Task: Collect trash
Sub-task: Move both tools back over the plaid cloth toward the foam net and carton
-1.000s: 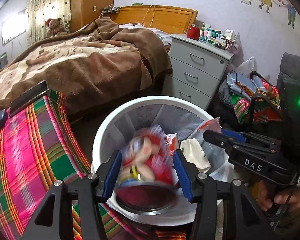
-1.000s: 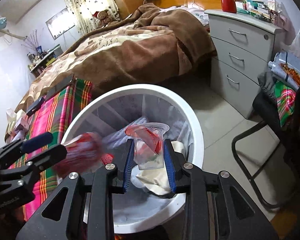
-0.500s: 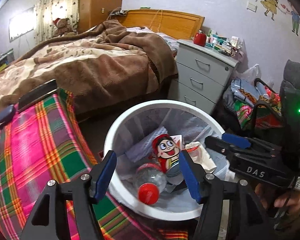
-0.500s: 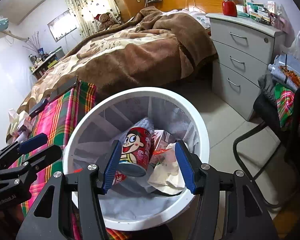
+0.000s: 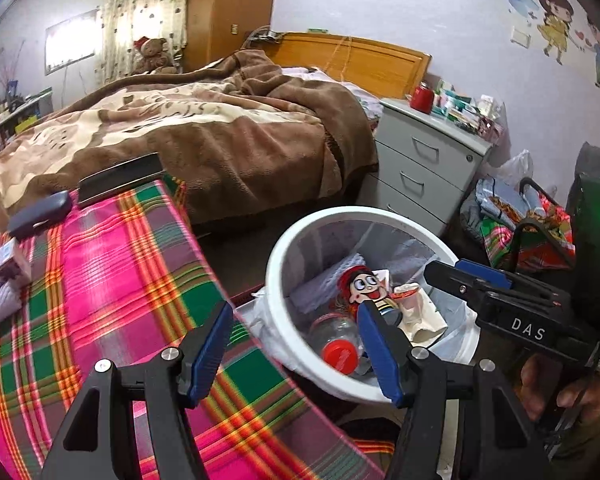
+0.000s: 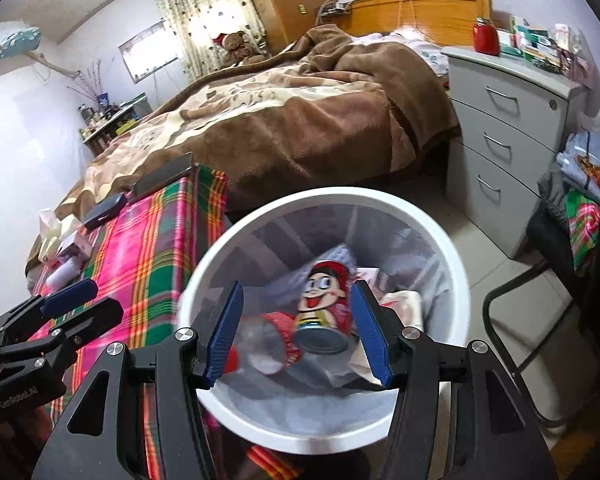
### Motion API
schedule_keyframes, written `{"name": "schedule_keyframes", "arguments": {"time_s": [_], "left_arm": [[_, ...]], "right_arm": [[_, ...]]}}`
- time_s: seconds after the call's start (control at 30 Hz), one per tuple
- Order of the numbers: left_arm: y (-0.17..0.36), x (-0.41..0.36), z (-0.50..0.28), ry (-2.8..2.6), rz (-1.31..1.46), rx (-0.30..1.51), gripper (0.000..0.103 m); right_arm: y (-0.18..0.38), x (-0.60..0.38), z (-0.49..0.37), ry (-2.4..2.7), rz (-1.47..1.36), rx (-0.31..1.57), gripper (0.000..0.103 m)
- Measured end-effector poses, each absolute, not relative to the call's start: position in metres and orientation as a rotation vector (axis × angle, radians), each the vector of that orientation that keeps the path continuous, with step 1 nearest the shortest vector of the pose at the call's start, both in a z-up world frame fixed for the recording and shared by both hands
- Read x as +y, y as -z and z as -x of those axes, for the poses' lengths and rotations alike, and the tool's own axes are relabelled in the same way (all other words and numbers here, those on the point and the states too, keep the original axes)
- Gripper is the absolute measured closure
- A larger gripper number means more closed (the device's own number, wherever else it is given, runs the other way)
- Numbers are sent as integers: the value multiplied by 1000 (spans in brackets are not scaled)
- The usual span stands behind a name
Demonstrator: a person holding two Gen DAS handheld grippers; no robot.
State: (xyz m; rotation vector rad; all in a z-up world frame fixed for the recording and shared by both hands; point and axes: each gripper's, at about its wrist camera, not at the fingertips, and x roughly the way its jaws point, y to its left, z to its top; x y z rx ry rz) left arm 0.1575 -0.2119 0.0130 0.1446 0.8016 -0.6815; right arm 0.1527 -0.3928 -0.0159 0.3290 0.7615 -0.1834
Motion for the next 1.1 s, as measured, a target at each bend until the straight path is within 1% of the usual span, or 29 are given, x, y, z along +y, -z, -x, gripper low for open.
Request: {"name": "schedule_keyframes", "arguments": {"time_s": [0.67,1.1], "left_arm": [[-24,-104,-172,517,-63,762,39],[-19,-24,-203,384,-27,763,39]], "right_arm": [[8,-315,-189,27,-242,748,46],[12,-259,-227,-80,-175,774,46]]}}
